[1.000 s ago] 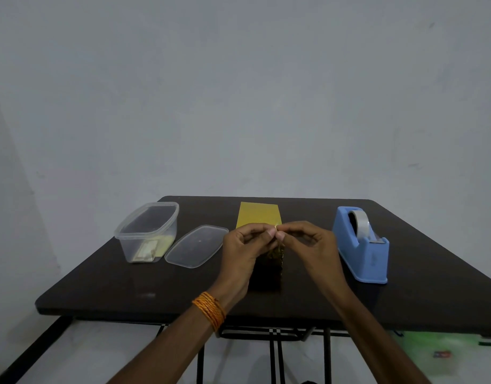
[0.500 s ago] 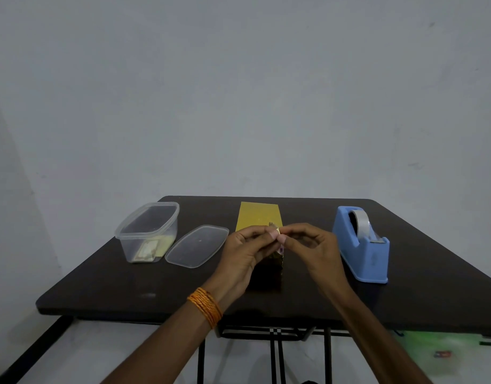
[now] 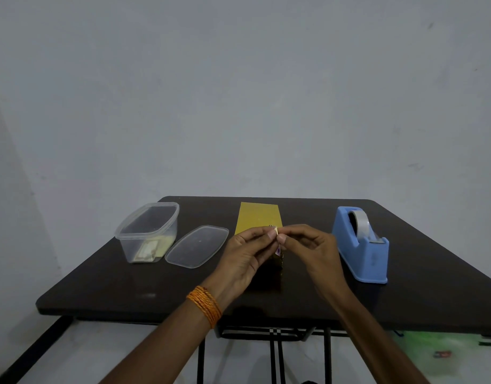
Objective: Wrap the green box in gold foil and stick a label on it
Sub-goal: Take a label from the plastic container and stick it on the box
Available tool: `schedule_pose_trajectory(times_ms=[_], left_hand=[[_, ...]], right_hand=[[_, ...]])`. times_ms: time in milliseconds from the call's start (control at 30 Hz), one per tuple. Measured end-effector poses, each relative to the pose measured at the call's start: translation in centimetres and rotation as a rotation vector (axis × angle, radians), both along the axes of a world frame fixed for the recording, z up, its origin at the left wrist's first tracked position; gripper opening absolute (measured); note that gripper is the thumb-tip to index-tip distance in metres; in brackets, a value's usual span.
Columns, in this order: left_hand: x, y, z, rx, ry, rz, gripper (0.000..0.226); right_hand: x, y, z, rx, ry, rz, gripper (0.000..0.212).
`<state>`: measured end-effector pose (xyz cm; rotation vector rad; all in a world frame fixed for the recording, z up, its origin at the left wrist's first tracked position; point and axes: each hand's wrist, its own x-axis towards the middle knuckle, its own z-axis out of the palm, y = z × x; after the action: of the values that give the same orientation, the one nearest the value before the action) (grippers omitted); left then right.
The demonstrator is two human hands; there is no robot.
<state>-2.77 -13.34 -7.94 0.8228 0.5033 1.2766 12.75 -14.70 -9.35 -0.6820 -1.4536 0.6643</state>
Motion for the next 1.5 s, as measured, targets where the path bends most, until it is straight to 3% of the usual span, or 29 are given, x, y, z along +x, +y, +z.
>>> schedule_pose_trajectory(times_ms=[333,1133,1500], left_hand=[[-0.1,-0.6,0.4,-0.025,0.002,-0.035,0.019],[-1.0,0.3,-0.1,-0.159,-0.053,-0.148,0.006],[-1.2,-0.2,0.0,-0.117,-0.016,-0.105,0.006]], right_hand=[[-0.1,-0.1,0.0,0.007,0.022,0.037,0.014],[-0.5,-0.2,0.0,-0.004,0.005,0.074,0.014],[-0.7,-0.1,-0.4,-0.031,0.020,0.077,0.015]])
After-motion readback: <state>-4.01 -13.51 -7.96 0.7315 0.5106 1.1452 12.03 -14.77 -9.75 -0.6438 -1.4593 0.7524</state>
